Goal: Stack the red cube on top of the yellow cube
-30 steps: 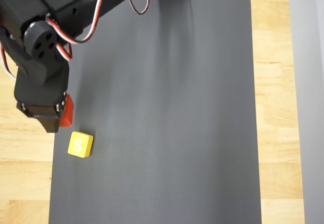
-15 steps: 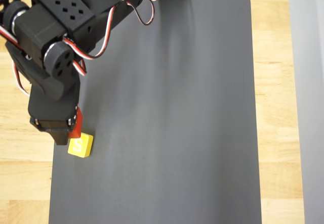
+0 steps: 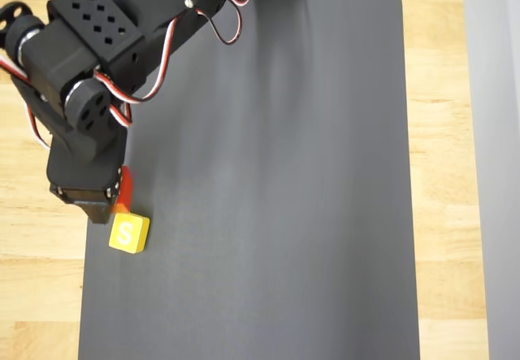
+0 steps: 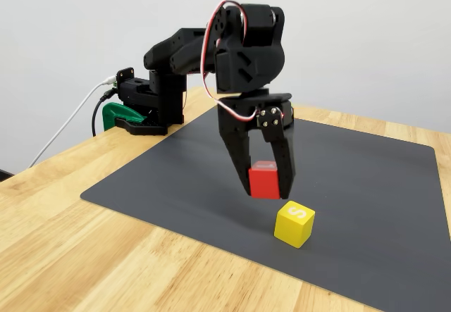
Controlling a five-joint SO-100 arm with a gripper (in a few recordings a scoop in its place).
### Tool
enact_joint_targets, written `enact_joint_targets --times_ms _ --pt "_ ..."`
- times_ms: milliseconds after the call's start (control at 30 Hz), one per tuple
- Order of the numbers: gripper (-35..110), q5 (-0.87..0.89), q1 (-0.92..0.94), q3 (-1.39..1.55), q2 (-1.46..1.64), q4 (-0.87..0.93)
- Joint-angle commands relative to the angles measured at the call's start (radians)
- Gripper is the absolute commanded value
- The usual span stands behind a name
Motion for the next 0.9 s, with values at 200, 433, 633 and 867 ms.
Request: enact_joint_targets --times_ms 200,433,633,867 --pt "17 0.005 -0.002 -0.061 0.008 0.193" --pt "17 0.011 -0.014 -0.063 -0.009 0.183" --pt "17 0.014 -0.031 -0.063 -0.029 0.163" --pt "17 0.012 -0.046 -0.064 -0.051 0.135"
